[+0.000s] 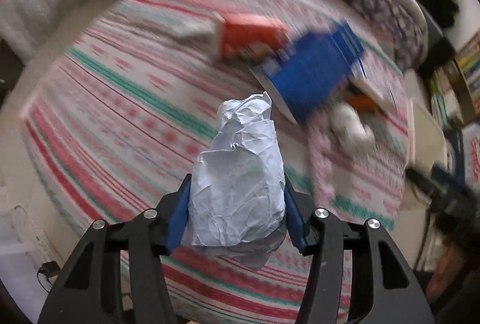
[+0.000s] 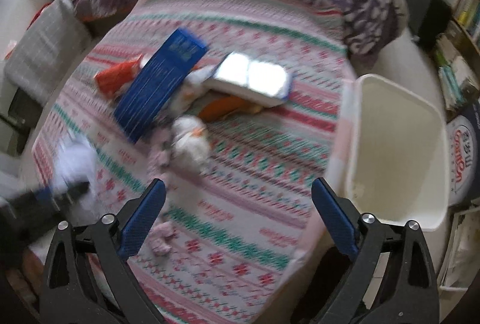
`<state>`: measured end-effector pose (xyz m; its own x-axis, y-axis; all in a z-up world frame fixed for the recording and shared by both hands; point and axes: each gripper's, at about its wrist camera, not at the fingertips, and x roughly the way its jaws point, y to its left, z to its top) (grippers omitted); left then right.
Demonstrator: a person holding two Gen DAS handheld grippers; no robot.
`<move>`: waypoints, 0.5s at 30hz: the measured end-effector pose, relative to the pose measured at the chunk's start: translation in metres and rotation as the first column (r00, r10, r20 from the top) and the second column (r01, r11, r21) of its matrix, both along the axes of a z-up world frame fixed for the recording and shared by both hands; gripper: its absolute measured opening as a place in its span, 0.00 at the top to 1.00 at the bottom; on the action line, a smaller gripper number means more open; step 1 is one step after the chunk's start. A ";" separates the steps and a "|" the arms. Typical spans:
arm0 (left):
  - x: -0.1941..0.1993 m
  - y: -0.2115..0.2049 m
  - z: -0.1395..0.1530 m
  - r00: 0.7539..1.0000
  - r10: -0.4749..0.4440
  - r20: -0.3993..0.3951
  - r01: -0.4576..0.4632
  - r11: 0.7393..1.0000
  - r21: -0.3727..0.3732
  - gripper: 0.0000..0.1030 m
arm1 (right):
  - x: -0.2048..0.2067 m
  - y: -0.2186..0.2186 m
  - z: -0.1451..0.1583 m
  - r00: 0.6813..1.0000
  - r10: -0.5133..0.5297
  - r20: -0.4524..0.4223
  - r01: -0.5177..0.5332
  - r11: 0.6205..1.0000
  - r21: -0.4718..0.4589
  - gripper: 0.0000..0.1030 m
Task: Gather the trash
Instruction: 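Grasp the crumpled white paper with the left tool while the right tool grasps the pink crocheted strip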
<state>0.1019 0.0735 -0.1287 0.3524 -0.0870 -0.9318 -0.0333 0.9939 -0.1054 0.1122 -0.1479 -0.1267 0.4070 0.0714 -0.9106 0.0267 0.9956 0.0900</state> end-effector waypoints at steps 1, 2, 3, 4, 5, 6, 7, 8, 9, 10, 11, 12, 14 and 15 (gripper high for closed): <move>0.004 0.008 0.009 1.000 0.020 0.023 -0.020 1.000 0.009 0.47 | 0.001 0.009 -0.005 1.000 0.022 -0.022 -0.022 1.000 0.001 0.15; 0.006 0.014 0.016 0.998 0.032 0.047 -0.033 0.999 0.020 0.47 | 0.001 0.017 -0.010 0.998 0.044 -0.041 -0.044 0.999 0.003 0.18; 0.017 0.018 0.022 0.997 0.038 0.066 -0.040 0.999 0.029 0.47 | 0.001 0.025 -0.014 0.997 0.061 -0.056 -0.061 0.998 0.004 0.21; 0.022 0.022 0.030 0.995 0.043 0.091 -0.047 0.998 0.040 0.47 | 0.001 0.034 -0.019 0.994 0.080 -0.070 -0.080 0.997 0.002 0.22; 0.026 0.027 0.039 0.991 0.048 0.125 -0.055 0.997 0.052 0.47 | 0.001 0.041 -0.022 0.993 0.092 -0.078 -0.092 0.996 -0.001 0.23; 0.028 0.032 0.045 0.987 0.053 0.154 -0.063 0.996 0.060 0.47 | 0.000 0.050 -0.026 0.990 0.108 -0.086 -0.109 0.994 -0.010 0.24; 0.030 0.035 0.049 0.982 0.059 0.178 -0.072 0.995 0.064 0.47 | 0.000 0.058 -0.029 0.988 0.124 -0.090 -0.127 0.992 -0.022 0.24; 0.031 0.040 0.051 0.975 0.077 0.207 -0.091 0.994 0.060 0.46 | 0.000 0.064 -0.032 0.986 0.136 -0.092 -0.139 0.990 -0.033 0.25; 0.031 0.043 0.050 0.972 0.089 0.215 -0.102 0.993 0.052 0.46 | 0.000 0.071 -0.035 0.984 0.148 -0.095 -0.153 0.987 -0.047 0.27; 0.032 0.047 0.047 0.970 0.109 0.216 -0.120 0.992 0.039 0.46 | 0.001 0.077 -0.039 0.982 0.159 -0.099 -0.166 0.984 -0.063 0.27; 0.032 0.050 0.045 0.971 0.119 0.209 -0.128 0.991 0.030 0.47 | 0.001 0.081 -0.041 0.981 0.163 -0.101 -0.171 0.983 -0.072 0.28; 0.033 0.052 0.042 0.972 0.127 0.196 -0.134 0.991 0.019 0.47 | 0.003 0.085 -0.044 0.980 0.166 -0.106 -0.175 0.981 -0.082 0.30; 0.034 0.054 0.039 0.974 0.126 0.187 -0.130 0.991 0.010 0.46 | 0.006 0.089 -0.051 0.979 0.165 -0.118 -0.176 0.980 -0.095 0.34; 0.033 0.055 0.039 0.974 0.121 0.193 -0.126 0.992 0.016 0.46 | 0.008 0.090 -0.053 0.979 0.163 -0.124 -0.176 0.979 -0.101 0.40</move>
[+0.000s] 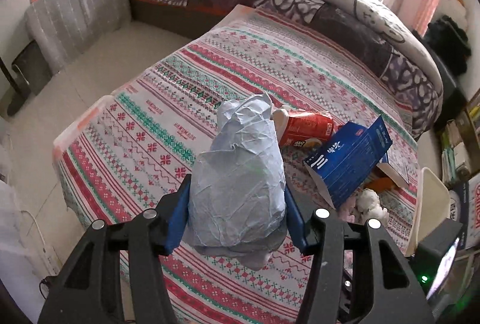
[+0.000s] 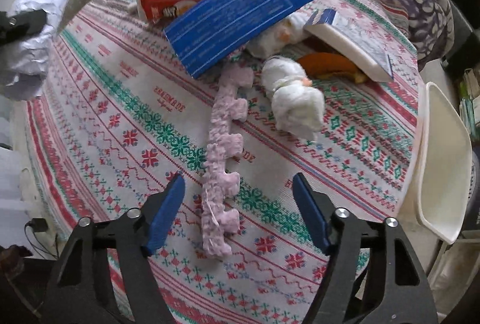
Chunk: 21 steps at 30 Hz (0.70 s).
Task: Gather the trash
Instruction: 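Grasp the crumpled white paper with the left tool while the right tool grasps the pink crocheted strip, then carry both to the white bin, right tool drops the strip while left drops the paper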
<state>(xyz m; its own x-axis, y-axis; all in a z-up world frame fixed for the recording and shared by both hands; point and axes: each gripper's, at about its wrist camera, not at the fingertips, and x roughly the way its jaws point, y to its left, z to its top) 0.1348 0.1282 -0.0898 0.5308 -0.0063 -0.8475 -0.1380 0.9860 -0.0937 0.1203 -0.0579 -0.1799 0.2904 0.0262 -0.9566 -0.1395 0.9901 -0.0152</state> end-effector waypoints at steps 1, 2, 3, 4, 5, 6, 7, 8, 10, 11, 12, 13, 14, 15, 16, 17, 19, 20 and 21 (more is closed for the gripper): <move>0.001 -0.001 0.002 1.000 -0.004 0.010 0.004 1.000 0.014 0.46 | 0.002 0.001 -0.002 1.000 0.001 -0.005 -0.001 1.000 -0.007 0.43; -0.003 0.000 0.003 1.000 -0.006 0.018 0.006 1.000 0.021 0.46 | 0.005 0.002 -0.005 1.000 0.004 -0.011 -0.004 1.000 -0.010 0.49; -0.004 0.000 0.005 1.000 -0.010 0.026 0.009 1.000 0.027 0.46 | 0.007 0.004 -0.007 1.000 0.008 -0.015 -0.008 1.000 -0.010 0.54; -0.005 0.001 0.006 0.999 -0.012 0.030 0.011 1.000 0.028 0.46 | 0.008 0.006 -0.007 1.000 0.011 -0.012 -0.011 1.000 -0.008 0.57; -0.005 0.002 0.007 0.999 -0.013 0.033 0.012 1.000 0.026 0.46 | 0.008 0.008 -0.006 1.000 0.020 0.001 -0.020 1.000 -0.011 0.66; -0.005 0.004 0.007 0.999 -0.013 0.034 0.012 1.000 0.024 0.46 | 0.008 0.012 -0.006 0.999 0.035 0.009 -0.035 0.999 -0.014 0.78; -0.004 0.005 0.007 0.999 -0.012 0.032 0.011 1.000 0.022 0.46 | 0.007 0.016 -0.004 0.999 0.051 0.015 -0.051 0.999 -0.018 0.78; -0.004 0.006 0.006 0.999 -0.009 0.031 0.008 1.000 0.021 0.46 | 0.005 0.018 -0.004 0.998 0.057 0.019 -0.056 0.998 -0.023 0.78; -0.004 0.009 0.005 1.000 0.000 0.029 0.000 1.000 0.017 0.46 | 0.002 0.024 -0.001 0.997 0.079 0.026 -0.078 0.997 -0.022 0.79; -0.004 0.011 0.005 1.000 0.006 0.030 -0.006 1.000 0.015 0.46 | -0.002 0.028 0.000 0.996 0.086 0.029 -0.086 0.996 -0.016 0.79; -0.004 0.013 0.006 0.999 0.011 0.031 -0.012 1.000 0.014 0.46 | -0.004 0.030 0.003 0.995 0.092 0.033 -0.092 0.996 -0.007 0.79; -0.005 0.014 0.006 0.999 0.016 0.034 -0.016 1.000 0.013 0.46 | -0.004 0.030 0.009 0.994 0.095 0.047 -0.096 0.995 0.008 0.79; -0.005 0.016 0.007 0.999 0.023 0.039 -0.024 1.000 0.012 0.46 | -0.008 0.032 0.013 0.994 0.096 0.060 -0.097 0.995 0.021 0.79; -0.006 0.018 0.008 0.998 0.031 0.046 -0.031 0.999 0.014 0.46 | -0.010 0.034 0.020 0.992 0.097 0.083 -0.101 0.994 0.045 0.79; -0.006 0.019 0.010 0.998 0.036 0.052 -0.037 0.999 0.018 0.46 | -0.011 0.033 0.032 0.988 0.098 0.119 -0.108 0.991 0.078 0.79; -0.007 0.020 0.012 0.997 0.043 0.061 -0.044 0.999 0.021 0.46 | -0.014 0.033 0.038 0.984 0.099 0.146 -0.114 0.989 0.098 0.79; -0.009 0.022 0.015 0.995 0.053 0.079 -0.055 0.998 0.020 0.46 | -0.017 0.030 0.061 0.968 0.093 0.233 -0.127 0.982 0.138 0.79; -0.010 0.022 0.017 0.994 0.058 0.090 -0.060 0.998 0.017 0.46 | -0.023 0.029 0.065 0.960 0.088 0.266 -0.131 0.980 0.150 0.79; -0.011 0.022 0.019 0.993 0.061 0.101 -0.062 0.998 0.015 0.46 | -0.025 0.027 0.076 0.946 0.082 0.314 -0.137 0.978 0.158 0.79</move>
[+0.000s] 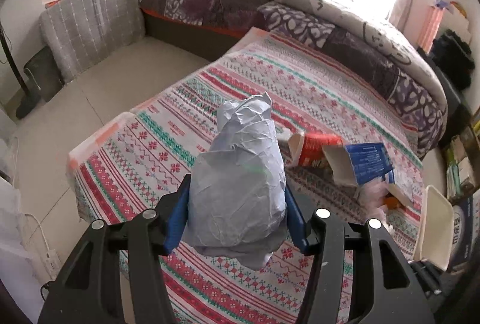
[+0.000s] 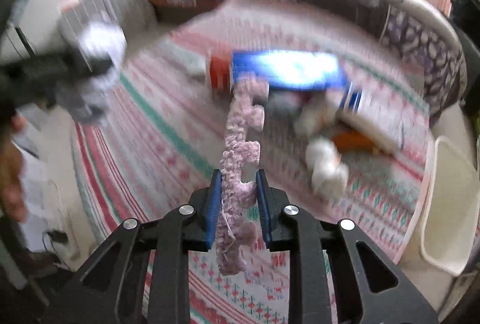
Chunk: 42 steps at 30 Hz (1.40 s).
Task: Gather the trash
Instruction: 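Carry both to the white bin, right tool drops the strip while left drops the paper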
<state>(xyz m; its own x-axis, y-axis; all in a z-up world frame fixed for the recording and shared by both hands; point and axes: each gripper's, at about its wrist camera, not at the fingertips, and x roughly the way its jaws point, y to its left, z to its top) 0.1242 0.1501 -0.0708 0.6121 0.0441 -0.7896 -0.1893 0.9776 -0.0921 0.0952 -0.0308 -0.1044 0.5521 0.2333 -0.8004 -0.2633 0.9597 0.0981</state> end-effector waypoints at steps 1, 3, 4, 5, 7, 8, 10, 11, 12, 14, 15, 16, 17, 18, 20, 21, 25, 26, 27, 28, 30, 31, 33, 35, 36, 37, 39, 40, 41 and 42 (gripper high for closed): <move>-0.001 0.000 0.002 1.000 0.001 0.011 -0.001 1.000 0.001 0.46 | -0.002 -0.002 0.009 0.998 -0.002 0.056 0.002 1.000 0.003 0.79; -0.003 -0.002 0.006 0.999 0.002 0.041 -0.003 1.000 0.010 0.46 | -0.005 -0.001 0.021 0.988 -0.009 0.156 0.011 1.000 -0.013 0.79; -0.005 -0.004 0.009 0.998 0.004 0.061 -0.005 1.000 0.017 0.46 | -0.007 -0.002 0.029 0.979 -0.014 0.204 0.018 1.000 -0.022 0.79; -0.006 -0.006 0.012 0.997 0.004 0.077 -0.006 1.000 0.024 0.46 | -0.002 -0.006 0.034 0.973 -0.019 0.231 0.026 0.999 -0.026 0.79; -0.008 -0.009 0.016 0.995 0.006 0.103 -0.010 0.999 0.036 0.46 | 0.005 -0.014 0.041 0.961 -0.044 0.272 0.054 0.998 -0.028 0.79; -0.009 -0.012 0.018 0.992 0.008 0.124 -0.013 0.999 0.045 0.46 | 0.006 -0.016 0.043 0.957 -0.057 0.283 0.068 0.997 -0.030 0.79; -0.011 -0.016 0.021 0.989 0.007 0.149 -0.016 0.998 0.059 0.46 | 0.013 -0.021 0.047 0.947 -0.095 0.305 0.111 0.993 -0.036 0.79; -0.012 -0.019 0.024 0.986 0.003 0.168 -0.016 0.997 0.072 0.46 | 0.012 -0.026 0.048 0.944 -0.108 0.311 0.126 0.991 -0.036 0.79; -0.014 -0.023 0.025 0.983 -0.001 0.184 -0.015 0.996 0.084 0.45 | 0.015 -0.029 0.049 0.941 -0.123 0.314 0.141 0.989 -0.035 0.79; -0.016 -0.032 0.029 0.977 -0.013 0.214 -0.011 0.994 0.108 0.45 | 0.018 -0.037 0.050 0.936 -0.156 0.316 0.174 0.984 -0.029 0.79; -0.016 -0.036 0.031 0.974 -0.019 0.226 -0.008 0.993 0.117 0.45 | 0.020 -0.042 0.051 0.933 -0.174 0.316 0.191 0.981 -0.023 0.79; -0.017 -0.040 0.032 0.972 -0.024 0.235 -0.005 0.992 0.123 0.45 | 0.021 -0.046 0.051 0.929 -0.190 0.317 0.206 0.978 -0.018 0.79; -0.018 -0.044 0.033 0.969 -0.030 0.244 -0.001 0.992 0.127 0.45 | 0.017 -0.050 0.051 0.926 -0.201 0.319 0.217 0.976 -0.015 0.79; -0.019 -0.047 0.034 0.968 -0.036 0.250 0.003 0.992 0.129 0.45 | 0.017 -0.052 0.050 0.923 -0.212 0.322 0.229 0.973 -0.014 0.79; -0.018 -0.056 0.035 0.965 -0.048 0.257 0.014 0.991 0.134 0.45 | 0.017 -0.056 0.050 0.915 -0.232 0.330 0.251 0.968 -0.016 0.79; -0.019 -0.058 0.035 0.964 -0.051 0.259 0.017 0.991 0.135 0.45 | 0.018 -0.059 0.051 0.912 -0.238 0.333 0.259 0.966 -0.018 0.79; -0.017 -0.072 0.034 0.962 -0.073 0.263 0.037 0.990 0.137 0.45 | 0.019 -0.066 0.051 0.905 -0.262 0.335 0.288 0.957 -0.027 0.79; -0.017 -0.077 0.034 0.961 -0.079 0.264 0.044 0.990 0.137 0.45 | 0.018 -0.067 0.051 0.904 -0.266 0.335 0.292 0.956 -0.030 0.79; -0.016 -0.081 0.033 0.961 -0.084 0.264 0.050 0.990 0.134 0.45 | 0.018 -0.069 0.051 0.903 -0.268 0.334 0.295 0.955 -0.031 0.79; -0.015 -0.085 0.033 0.960 -0.092 0.263 0.060 0.990 0.130 0.45 | 0.018 -0.071 0.051 0.902 -0.272 0.335 0.300 0.954 -0.032 0.79; -0.014 -0.093 0.032 0.959 -0.105 0.262 0.074 0.989 0.126 0.45 | 0.018 -0.076 0.051 0.900 -0.280 0.334 0.308 0.951 -0.034 0.79; -0.013 -0.096 0.032 0.959 -0.112 0.261 0.081 0.989 0.126 0.45 | 0.018 -0.078 0.052 0.899 -0.283 0.335 0.311 0.950 -0.034 0.79; -0.012 -0.105 0.031 0.957 -0.128 0.260 0.097 0.987 0.128 0.45 | 0.017 -0.082 0.053 0.895 -0.289 0.339 0.319 0.947 -0.035 0.79; -0.011 -0.115 0.030 0.955 -0.144 0.258 0.113 0.985 0.130 0.45 | 0.015 -0.087 0.053 0.892 -0.294 0.342 0.325 0.945 -0.036 0.79; -0.011 -0.118 0.029 0.955 -0.148 0.258 0.117 0.984 0.131 0.45 | 0.015 -0.090 0.054 0.891 -0.297 0.344 0.328 0.944 -0.036 0.79; -0.010 -0.121 0.029 0.954 -0.152 0.258 0.121 0.984 0.132 0.45 | 0.014 -0.092 0.054 0.889 -0.300 0.345 0.332 0.943 -0.036 0.79; -0.009 -0.128 0.028 0.953 -0.162 0.256 0.132 0.983 0.130 0.45 | 0.013 -0.096 0.056 0.886 -0.306 0.348 0.339 0.940 -0.037 0.79; -0.010 -0.130 0.027 0.952 -0.165 0.256 0.136 0.982 0.129 0.45 | 0.013 -0.098 0.056 0.885 -0.308 0.349 0.342 0.939 -0.038 0.79; -0.010 -0.134 0.027 0.952 -0.171 0.256 0.142 0.982 0.128 0.45 | 0.012 -0.101 0.057 0.883 -0.313 0.350 0.347 0.937 -0.038 0.79; -0.009 -0.137 0.027 0.951 -0.176 0.255 0.147 0.981 0.127 0.45 | 0.012 -0.103 0.057 0.882 -0.316 0.350 0.351 0.936 -0.039 0.79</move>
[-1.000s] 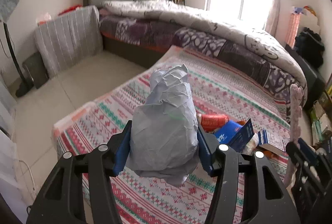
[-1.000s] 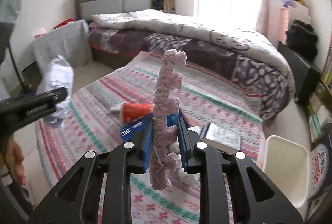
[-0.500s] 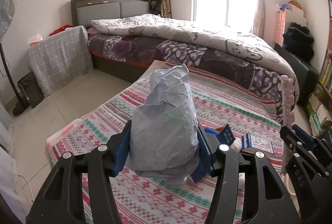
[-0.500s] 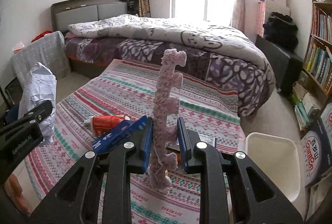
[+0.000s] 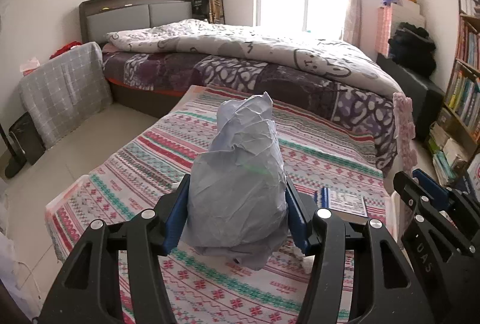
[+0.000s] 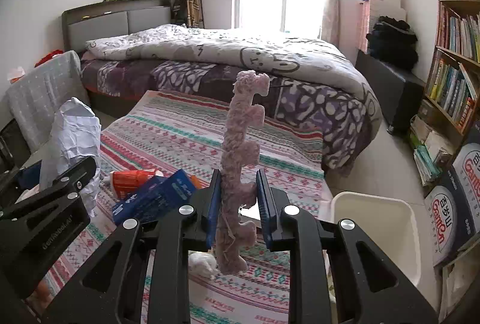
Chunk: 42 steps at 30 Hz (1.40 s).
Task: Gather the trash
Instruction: 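Carry both to the white bin, right tool drops the strip while left drops the paper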
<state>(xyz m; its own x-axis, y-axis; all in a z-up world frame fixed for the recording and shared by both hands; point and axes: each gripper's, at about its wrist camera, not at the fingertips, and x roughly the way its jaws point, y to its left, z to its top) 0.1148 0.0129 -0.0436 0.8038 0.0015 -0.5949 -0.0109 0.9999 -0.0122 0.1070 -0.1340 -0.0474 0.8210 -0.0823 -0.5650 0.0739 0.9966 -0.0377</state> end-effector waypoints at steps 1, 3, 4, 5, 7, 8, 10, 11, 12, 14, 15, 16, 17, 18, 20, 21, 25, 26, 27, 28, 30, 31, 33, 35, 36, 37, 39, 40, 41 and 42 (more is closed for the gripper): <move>0.000 -0.003 0.000 1.000 -0.005 0.000 0.005 1.000 0.000 0.45 | 0.000 -0.003 0.000 1.000 -0.006 0.000 0.006 1.000 0.000 0.79; 0.000 -0.010 -0.001 1.000 -0.017 0.000 0.017 1.000 -0.001 0.45 | -0.001 -0.009 0.000 1.000 -0.019 -0.003 0.019 1.000 0.002 0.79; 0.001 -0.013 -0.001 1.000 -0.021 0.000 0.021 1.000 -0.001 0.45 | -0.001 -0.013 0.000 1.000 -0.027 -0.006 0.027 1.000 0.003 0.79; 0.001 -0.017 -0.001 1.000 -0.028 -0.001 0.028 1.000 -0.002 0.45 | -0.001 -0.016 0.000 0.999 -0.032 -0.008 0.032 0.999 0.005 0.79; 0.002 -0.023 -0.002 0.999 -0.040 -0.002 0.040 0.999 -0.003 0.45 | -0.002 -0.023 0.000 0.999 -0.045 -0.010 0.045 0.999 0.006 0.79; 0.003 -0.025 -0.003 0.999 -0.045 -0.003 0.045 0.999 -0.003 0.45 | -0.003 -0.026 0.000 0.999 -0.049 -0.011 0.049 0.999 0.006 0.79; 0.003 -0.031 -0.003 0.999 -0.054 -0.004 0.054 0.999 -0.004 0.45 | -0.004 -0.032 0.001 0.998 -0.061 -0.011 0.061 0.998 0.003 0.79; 0.003 -0.034 -0.004 0.998 -0.060 -0.006 0.060 0.998 -0.005 0.45 | -0.005 -0.035 0.000 0.998 -0.066 -0.012 0.066 0.998 0.003 0.79; 0.003 -0.038 -0.004 0.998 -0.066 -0.007 0.065 0.998 -0.006 0.45 | -0.006 -0.039 0.000 0.997 -0.073 -0.013 0.073 0.997 0.003 0.79; 0.004 -0.044 -0.005 0.997 -0.078 -0.008 0.078 0.997 -0.008 0.45 | -0.007 -0.046 0.000 0.996 -0.088 -0.017 0.088 0.996 0.004 0.79; 0.004 -0.047 -0.005 0.997 -0.082 -0.008 0.082 0.997 -0.007 0.45 | -0.007 -0.050 0.000 0.995 -0.095 -0.020 0.095 0.995 0.004 0.79; 0.004 -0.050 -0.006 0.996 -0.088 -0.007 0.088 0.996 -0.007 0.45 | -0.008 -0.055 0.000 0.994 -0.104 -0.023 0.104 0.995 0.005 0.79; 0.004 -0.053 -0.006 0.995 -0.096 -0.008 0.096 0.995 -0.005 0.45 | -0.008 -0.058 -0.001 0.993 -0.111 -0.026 0.112 0.994 0.006 0.79; 0.004 -0.057 -0.007 0.995 -0.104 -0.008 0.104 0.995 -0.004 0.45 | -0.008 -0.063 -0.001 0.992 -0.122 -0.029 0.122 0.992 0.007 0.78; 0.004 -0.064 -0.008 0.993 -0.116 -0.011 0.116 0.993 -0.001 0.45 | -0.008 -0.072 -0.001 0.989 -0.143 -0.035 0.143 0.990 0.007 0.78; 0.004 -0.067 -0.009 0.992 -0.122 -0.012 0.122 0.993 0.001 0.45 | -0.009 -0.075 -0.002 0.988 -0.151 -0.036 0.152 0.988 0.007 0.78; 0.006 -0.079 -0.012 0.989 -0.144 -0.022 0.144 0.990 0.001 0.45 | -0.010 -0.096 -0.003 0.977 -0.207 -0.053 0.208 0.978 0.012 0.78; 0.006 -0.083 -0.013 0.988 -0.151 -0.024 0.152 0.988 0.000 0.45 | -0.010 -0.104 -0.003 0.973 -0.225 -0.060 0.226 0.974 0.015 0.78; 0.006 -0.087 -0.014 0.987 -0.158 -0.026 0.159 0.987 0.000 0.45 | -0.010 -0.110 -0.004 0.968 -0.240 -0.069 0.242 0.970 0.019 0.78; 0.006 -0.090 -0.015 0.986 -0.165 -0.027 0.165 0.986 0.000 0.45 | -0.010 -0.116 -0.005 0.964 -0.255 -0.078 0.257 0.966 0.021 0.78; 0.006 -0.098 -0.017 0.983 -0.180 -0.031 0.180 0.984 0.002 0.45 | -0.011 -0.130 -0.008 0.952 -0.289 -0.101 0.293 0.956 0.027 0.78; 0.006 -0.102 -0.018 0.982 -0.187 -0.032 0.187 0.982 0.002 0.45 | -0.012 -0.139 -0.011 0.943 -0.311 -0.114 0.317 0.948 0.033 0.78; 0.006 -0.110 -0.020 0.978 -0.205 -0.039 0.205 0.979 -0.001 0.45 | -0.013 -0.153 -0.013 0.930 -0.344 -0.133 0.351 0.935 0.039 0.73; 0.006 -0.119 -0.022 0.973 -0.224 -0.047 0.224 0.975 -0.008 0.45 | -0.015 -0.169 -0.017 0.913 -0.377 -0.153 0.388 0.921 0.046 0.59; 0.006 -0.125 -0.023 0.970 -0.236 -0.051 0.236 0.972 -0.012 0.45 | -0.017 -0.175 -0.018 0.906 -0.394 -0.156 0.404 0.913 0.044 0.50; 0.005 -0.129 -0.024 0.968 -0.245 -0.054 0.244 0.970 -0.014 0.45 | -0.019 -0.182 -0.018 0.895 -0.418 -0.154 0.428 0.903 0.039 0.47; 0.005 -0.141 -0.026 0.961 -0.269 -0.061 0.269 0.963 -0.019 0.45 | -0.024 -0.192 -0.019 0.883 -0.446 -0.150 0.455 0.890 0.031 0.40; 0.005 -0.149 -0.028 0.957 -0.284 -0.067 0.283 0.959 -0.020 0.45 | -0.026 -0.199 -0.019 0.873 -0.465 -0.148 0.474 0.880 0.028 0.38; 0.005 -0.154 -0.029 0.954 -0.293 -0.071 0.292 0.956 -0.020 0.45 | -0.028 -0.204 -0.019 0.865 -0.481 -0.146 0.489 0.872 0.029 0.34; 0.006 -0.160 -0.031 0.949 -0.305 -0.077 0.304 0.952 -0.019 0.45 | -0.030 -0.210 -0.019 0.856 -0.497 -0.144 0.506 0.862 0.030 0.31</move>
<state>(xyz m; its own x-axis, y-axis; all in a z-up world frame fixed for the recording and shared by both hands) 0.1206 -0.1476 -0.0744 0.7166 -0.2404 -0.6548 0.2930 0.9556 -0.0302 0.0765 -0.3436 -0.0661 0.5992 -0.4237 -0.6793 0.5634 0.8260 -0.0182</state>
